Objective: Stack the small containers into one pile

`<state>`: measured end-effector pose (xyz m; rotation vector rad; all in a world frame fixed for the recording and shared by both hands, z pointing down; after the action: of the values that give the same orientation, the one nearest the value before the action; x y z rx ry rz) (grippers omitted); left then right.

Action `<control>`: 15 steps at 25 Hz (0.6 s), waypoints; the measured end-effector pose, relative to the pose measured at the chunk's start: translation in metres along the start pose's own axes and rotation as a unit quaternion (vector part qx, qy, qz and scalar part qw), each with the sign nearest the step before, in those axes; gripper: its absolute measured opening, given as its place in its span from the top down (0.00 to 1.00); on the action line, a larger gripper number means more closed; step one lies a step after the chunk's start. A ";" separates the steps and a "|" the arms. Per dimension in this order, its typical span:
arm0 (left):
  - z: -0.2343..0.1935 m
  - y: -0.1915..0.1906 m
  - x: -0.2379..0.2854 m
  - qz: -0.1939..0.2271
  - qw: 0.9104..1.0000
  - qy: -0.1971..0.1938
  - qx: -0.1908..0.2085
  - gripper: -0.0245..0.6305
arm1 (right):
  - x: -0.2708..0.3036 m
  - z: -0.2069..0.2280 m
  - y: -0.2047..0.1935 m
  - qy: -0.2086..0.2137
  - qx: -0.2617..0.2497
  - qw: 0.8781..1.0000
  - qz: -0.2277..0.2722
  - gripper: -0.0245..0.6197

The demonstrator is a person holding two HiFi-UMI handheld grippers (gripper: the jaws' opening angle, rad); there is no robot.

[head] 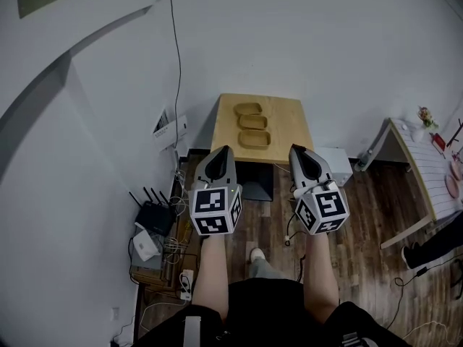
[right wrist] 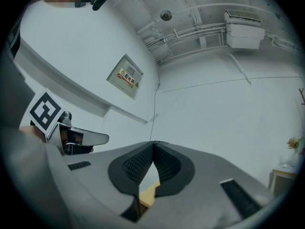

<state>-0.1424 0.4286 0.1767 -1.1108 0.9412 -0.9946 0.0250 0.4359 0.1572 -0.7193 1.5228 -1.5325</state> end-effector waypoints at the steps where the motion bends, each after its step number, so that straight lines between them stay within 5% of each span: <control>1: -0.003 0.001 0.008 0.003 1.000 0.003 -0.001 0.96 | 0.006 0.003 0.002 0.003 -0.004 1.000 0.003 0.96; 8: 0.000 0.006 0.064 0.029 0.999 0.019 0.000 0.96 | 0.046 0.058 0.008 0.012 0.004 1.000 0.018 0.96; 15: -0.021 -0.025 0.112 -0.001 0.999 0.049 0.014 0.96 | 0.116 0.081 -0.024 0.056 0.041 0.998 0.009 0.96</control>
<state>-0.1345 0.3124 0.1857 -1.0482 1.0030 -1.0695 0.0346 0.2931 0.1703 -0.5803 1.5343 -1.6361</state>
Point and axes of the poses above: the fingertips, and each gripper's own axes: x forward along the fingers, z to its right, y out of its top, the point moved 2 cm from there along -x, backward along the fingers, and after that the axes turned 15 degrees about x, right-handed, at the moved point
